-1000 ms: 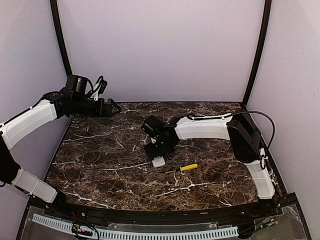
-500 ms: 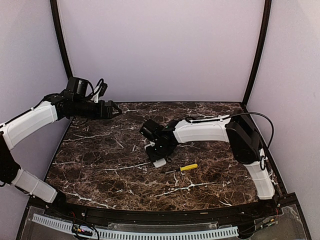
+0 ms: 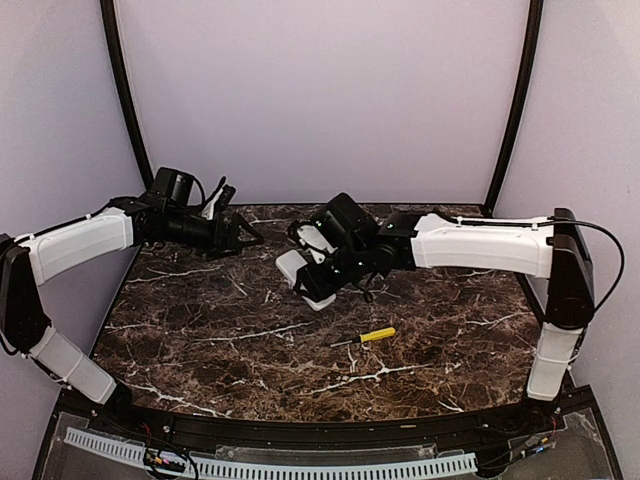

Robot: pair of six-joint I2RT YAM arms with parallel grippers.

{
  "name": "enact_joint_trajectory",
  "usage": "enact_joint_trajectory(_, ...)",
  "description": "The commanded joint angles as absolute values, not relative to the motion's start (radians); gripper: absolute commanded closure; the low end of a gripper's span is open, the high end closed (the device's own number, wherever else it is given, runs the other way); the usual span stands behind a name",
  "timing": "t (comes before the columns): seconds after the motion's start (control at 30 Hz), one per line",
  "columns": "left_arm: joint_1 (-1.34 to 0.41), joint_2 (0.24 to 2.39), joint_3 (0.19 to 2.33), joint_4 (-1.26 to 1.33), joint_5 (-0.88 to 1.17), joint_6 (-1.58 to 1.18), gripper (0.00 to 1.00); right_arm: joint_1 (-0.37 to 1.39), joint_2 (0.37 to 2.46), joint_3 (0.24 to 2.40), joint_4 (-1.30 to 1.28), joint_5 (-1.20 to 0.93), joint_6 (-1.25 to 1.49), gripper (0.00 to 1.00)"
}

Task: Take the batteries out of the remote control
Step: Pick up the remote control from the center of the board, then pass from the right arm to the left

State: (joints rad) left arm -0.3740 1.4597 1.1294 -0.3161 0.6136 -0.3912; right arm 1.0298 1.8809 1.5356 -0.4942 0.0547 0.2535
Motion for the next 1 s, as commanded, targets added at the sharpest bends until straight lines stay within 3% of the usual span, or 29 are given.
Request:
enact_joint_trajectory(0.0, -0.414, 1.471, 1.112, -0.252, 0.765, -0.442, 0.06, 1.058, 1.828, 1.525, -0.447, 0.016, 0.155, 0.59)
enact_joint_trajectory(0.33, -0.438, 1.524, 1.074, -0.105, 0.991, -0.569, 0.1, 1.094, 1.837, 1.587, -0.486, 0.071, 0.117, 0.58)
enact_joint_trajectory(0.63, -0.455, 1.56, 1.077, -0.113, 1.018, -0.578, 0.39, 1.101, 1.832, 1.602, -0.48, 0.108, 0.109, 0.58)
enact_joint_trajectory(0.97, -0.459, 1.573, 1.078, -0.114, 1.027, -0.582, 0.57, 1.102, 1.859, 1.626, -0.513, 0.145, 0.092, 0.58)
